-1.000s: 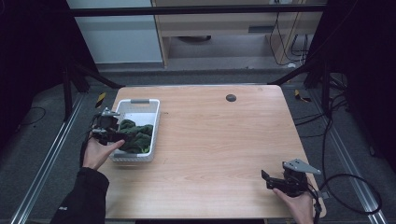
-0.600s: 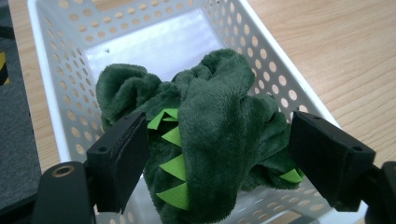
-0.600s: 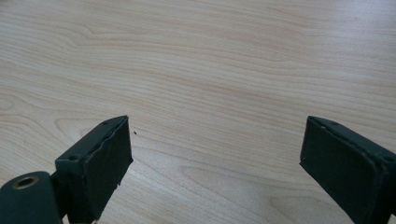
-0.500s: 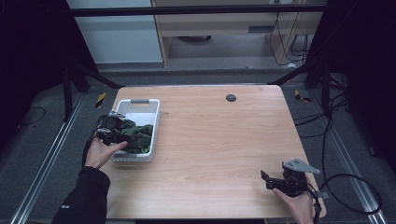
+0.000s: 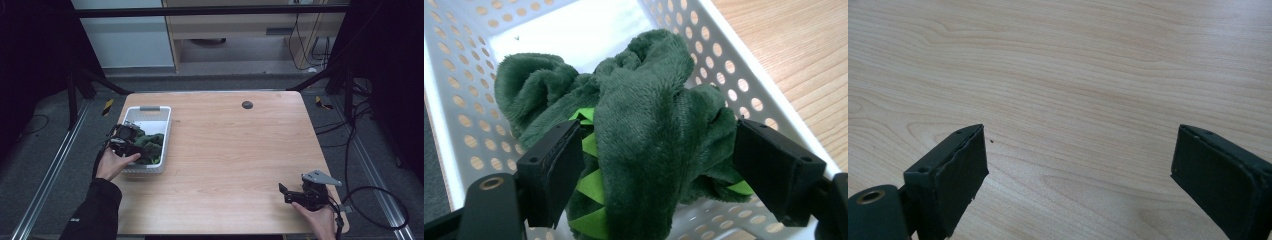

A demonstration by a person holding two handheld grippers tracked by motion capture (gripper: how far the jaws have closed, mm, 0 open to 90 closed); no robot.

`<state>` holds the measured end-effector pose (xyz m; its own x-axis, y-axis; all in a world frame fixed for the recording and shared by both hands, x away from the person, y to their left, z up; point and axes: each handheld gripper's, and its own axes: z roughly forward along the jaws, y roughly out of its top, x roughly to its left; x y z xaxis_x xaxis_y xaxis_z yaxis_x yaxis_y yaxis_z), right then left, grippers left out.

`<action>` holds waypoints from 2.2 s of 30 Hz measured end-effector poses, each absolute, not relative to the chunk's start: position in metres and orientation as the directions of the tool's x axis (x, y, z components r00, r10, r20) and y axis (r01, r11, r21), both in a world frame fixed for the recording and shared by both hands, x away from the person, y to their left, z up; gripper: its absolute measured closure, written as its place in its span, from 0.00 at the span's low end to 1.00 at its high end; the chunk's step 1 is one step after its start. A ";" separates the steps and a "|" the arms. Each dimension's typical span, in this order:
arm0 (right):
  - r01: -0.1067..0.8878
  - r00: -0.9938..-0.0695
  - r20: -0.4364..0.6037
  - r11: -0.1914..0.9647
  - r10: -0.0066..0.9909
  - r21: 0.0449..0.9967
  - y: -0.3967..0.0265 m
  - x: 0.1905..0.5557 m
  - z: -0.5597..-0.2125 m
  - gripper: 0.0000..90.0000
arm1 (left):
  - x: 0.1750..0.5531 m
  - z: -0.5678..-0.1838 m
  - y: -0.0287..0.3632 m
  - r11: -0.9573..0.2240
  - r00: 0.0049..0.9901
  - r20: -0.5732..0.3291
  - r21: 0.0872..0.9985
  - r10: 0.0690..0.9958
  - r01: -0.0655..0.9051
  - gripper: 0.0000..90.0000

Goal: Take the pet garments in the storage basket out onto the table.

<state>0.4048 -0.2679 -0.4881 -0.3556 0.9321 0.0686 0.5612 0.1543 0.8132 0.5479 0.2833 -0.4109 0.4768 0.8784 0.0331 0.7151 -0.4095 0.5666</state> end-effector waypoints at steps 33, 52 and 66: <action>0.574 -0.358 0.074 0.157 0.931 0.804 -0.267 0.405 -0.488 0.08 | 0.549 -0.411 0.283 -0.401 0.465 0.009 0.520 0.885 0.754 0.88; 0.573 -0.357 0.074 0.156 0.931 0.804 -0.267 0.405 -0.488 0.08 | 0.531 -0.356 0.290 -0.396 0.479 0.026 0.604 0.877 0.692 0.90; 0.570 -0.359 0.068 0.161 0.931 0.806 -0.267 0.405 -0.489 0.08 | 0.525 -0.330 0.292 -0.391 0.481 0.039 0.641 0.876 0.660 0.90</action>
